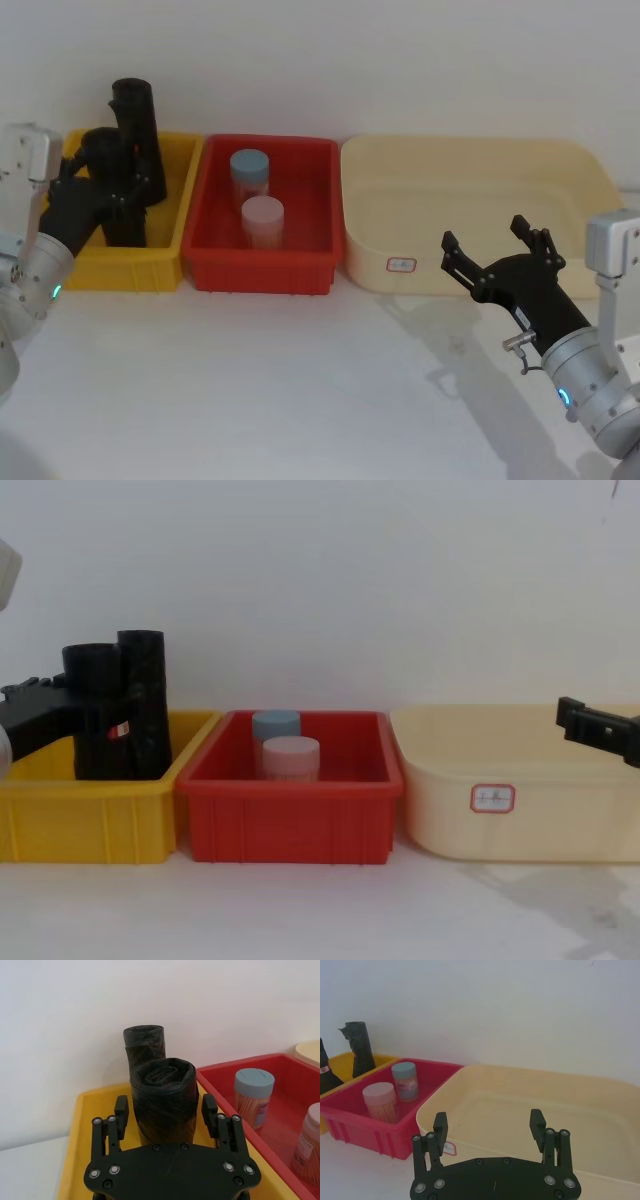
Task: Pick up the garbage bag with the one hand and transfer it to the other hand.
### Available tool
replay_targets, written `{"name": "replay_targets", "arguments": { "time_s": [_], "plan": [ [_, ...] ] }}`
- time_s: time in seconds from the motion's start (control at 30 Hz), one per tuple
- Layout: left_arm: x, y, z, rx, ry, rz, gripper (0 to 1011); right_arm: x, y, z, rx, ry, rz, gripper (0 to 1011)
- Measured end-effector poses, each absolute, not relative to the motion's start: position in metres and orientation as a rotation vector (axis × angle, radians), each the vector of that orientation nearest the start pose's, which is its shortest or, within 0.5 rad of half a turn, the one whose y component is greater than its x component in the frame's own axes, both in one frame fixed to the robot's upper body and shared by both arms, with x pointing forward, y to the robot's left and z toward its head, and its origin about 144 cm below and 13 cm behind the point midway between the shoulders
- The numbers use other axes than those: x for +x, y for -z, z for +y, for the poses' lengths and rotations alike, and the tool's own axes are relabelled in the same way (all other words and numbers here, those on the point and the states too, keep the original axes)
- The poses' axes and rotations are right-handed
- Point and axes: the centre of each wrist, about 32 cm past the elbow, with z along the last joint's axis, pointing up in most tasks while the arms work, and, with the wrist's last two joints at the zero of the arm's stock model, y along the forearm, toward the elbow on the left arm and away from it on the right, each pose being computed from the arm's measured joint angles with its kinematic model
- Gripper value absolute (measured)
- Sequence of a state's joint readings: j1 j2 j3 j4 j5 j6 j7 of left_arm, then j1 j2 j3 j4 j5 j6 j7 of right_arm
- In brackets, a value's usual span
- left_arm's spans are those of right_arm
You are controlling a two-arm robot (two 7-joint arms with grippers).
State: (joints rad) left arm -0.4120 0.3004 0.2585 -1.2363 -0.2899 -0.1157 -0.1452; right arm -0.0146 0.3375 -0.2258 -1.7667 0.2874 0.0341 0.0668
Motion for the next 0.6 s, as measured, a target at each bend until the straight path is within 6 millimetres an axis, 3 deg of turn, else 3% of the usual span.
{"name": "replay_targets", "arguments": {
  "time_s": [0.2, 0.27, 0.33, 0.6],
  "plan": [
    [0.5718, -1.1873, 0.2722, -0.037, -1.282, -0.163, 752, 0.4433, -1.1887, -0.2371, 0.026, 1.230, -0.075, 1000],
    [0.5725, -1.1874, 0.2724, -0.038, -1.281, -0.164, 739, 0.4433, -1.1887, -0.2371, 0.026, 1.230, -0.075, 999],
    [0.5733, -1.1876, 0.2727, -0.040, -1.279, -0.165, 616, 0.4433, -1.1887, -0.2371, 0.026, 1.230, -0.075, 1000],
    [0.5708, -1.1926, 0.2734, -0.053, -1.260, -0.182, 507, 0.4433, -1.1887, -0.2371, 0.026, 1.230, -0.075, 1000]
  ]
}}
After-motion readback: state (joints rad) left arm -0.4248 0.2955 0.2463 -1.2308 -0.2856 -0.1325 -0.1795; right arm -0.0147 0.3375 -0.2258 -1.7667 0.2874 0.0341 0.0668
